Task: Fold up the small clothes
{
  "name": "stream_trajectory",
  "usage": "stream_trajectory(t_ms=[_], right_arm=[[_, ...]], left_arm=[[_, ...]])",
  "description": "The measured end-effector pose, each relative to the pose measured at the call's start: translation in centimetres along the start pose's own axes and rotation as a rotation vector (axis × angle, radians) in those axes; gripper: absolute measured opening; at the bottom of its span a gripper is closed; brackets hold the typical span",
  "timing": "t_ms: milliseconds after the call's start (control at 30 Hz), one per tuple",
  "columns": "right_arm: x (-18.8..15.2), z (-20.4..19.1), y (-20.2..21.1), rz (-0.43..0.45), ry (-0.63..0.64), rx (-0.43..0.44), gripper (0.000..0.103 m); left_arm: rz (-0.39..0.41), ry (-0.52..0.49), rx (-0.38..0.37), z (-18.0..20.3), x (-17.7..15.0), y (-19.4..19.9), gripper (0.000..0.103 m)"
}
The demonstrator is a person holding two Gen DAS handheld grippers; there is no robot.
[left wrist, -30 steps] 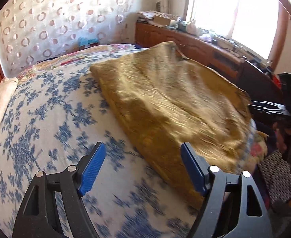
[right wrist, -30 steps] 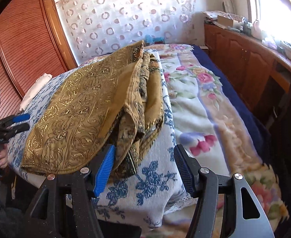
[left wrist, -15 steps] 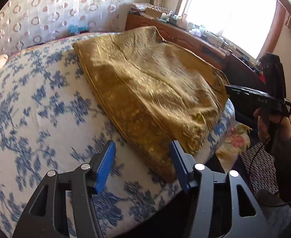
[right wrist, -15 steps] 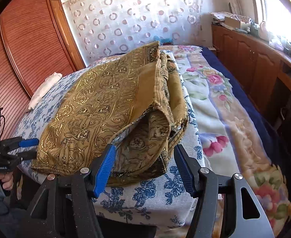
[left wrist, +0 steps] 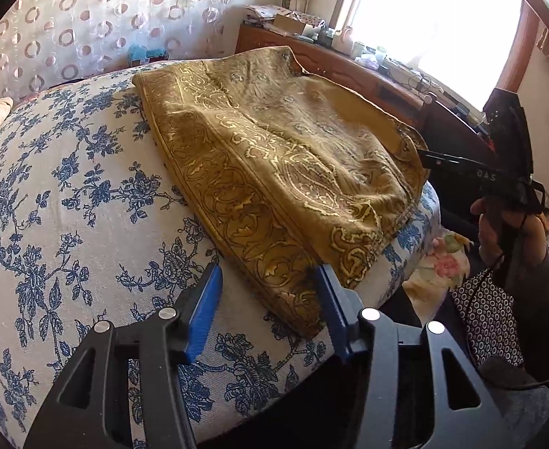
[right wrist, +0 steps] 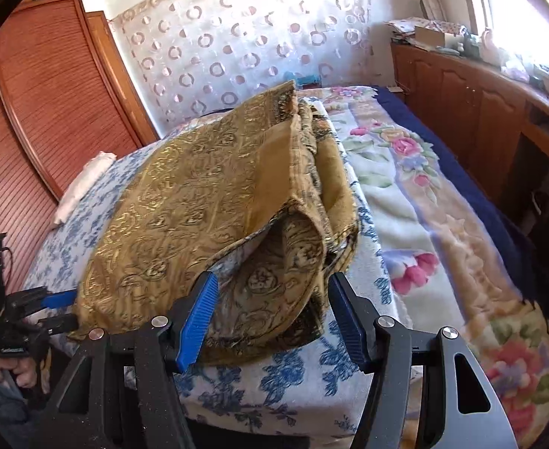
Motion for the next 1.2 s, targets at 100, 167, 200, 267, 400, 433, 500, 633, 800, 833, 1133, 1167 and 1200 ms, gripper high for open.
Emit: stream_trajectory(t_ms=[100,167,200,267,400,433,500,633,800,833,1133,1167,1200], right_arm=[[-0.2,0.1,-0.9,-0.015,0.001,-0.023,0.063],[-0.5,0.1,-1.5,-0.032,0.003,-0.041,0.063],[-0.7,0.1,-1.9,-0.043,0.001,-0.046,0.064],[-0.7,-0.3,-1.9,-0.039,0.012,-0.048,0.065],[-0.8,-1.0,-2.0,-0.04,0.009,0.02,0.065],[-0.8,-0.9,-2.0,-0.037,0.002,0.025,0.066],[-0.8,-0.6,-1.8,-0.028,-0.021,0.056,0.066],[-0.8,0.3,-0.9,0.005,-0.073,0.122,0.073],[-0.8,1.3,0.6,0.058,-0.118,0.159,0.078],[-0.7,1.4,0.7,0.061,-0.124,0.158,0.079],[-1.1,0.3,-2.2,-0.016,-0.07,0.008,0.08],[-1.1,-0.1,-2.3,-0.018,-0.055,-0.005,0.08],[-1.2,-0.4,-2.4,-0.02,-0.038,-0.018,0.079]], left_arm=[[0.005,-0.004,0.004,0.1,-0.1,0.1,0.053],[0.008,-0.005,0.006,0.0,-0.1,0.1,0.053],[0.009,-0.005,0.008,0.1,-0.1,0.1,0.053],[0.012,-0.006,0.009,0.1,-0.1,0.1,0.053],[0.015,-0.004,0.006,0.1,-0.1,0.1,0.053],[0.016,-0.004,0.006,0.1,-0.1,0.1,0.053],[0.017,-0.005,0.007,0.1,-0.1,0.1,0.053],[0.018,-0.009,0.008,0.1,-0.1,0.1,0.053],[0.019,-0.008,0.01,0.1,-0.1,0.1,0.053],[0.019,-0.009,0.01,0.1,-0.1,0.1,0.053],[0.009,-0.03,-0.004,1.0,-0.4,0.0,0.033],[0.006,-0.031,-0.007,1.1,-0.5,0.0,0.032],[0.004,-0.032,-0.014,1.2,-0.5,-0.1,0.029]])
Point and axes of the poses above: each gripper's, at about its wrist camera, not at the fingertips, and y roughly against the way its jaws point, z to its right, x to its top, the point moved 8 cm from there along -y, roughly the way its jaws point, and after that the axes turned 4 degrees about -z, right-handed, at the moved point
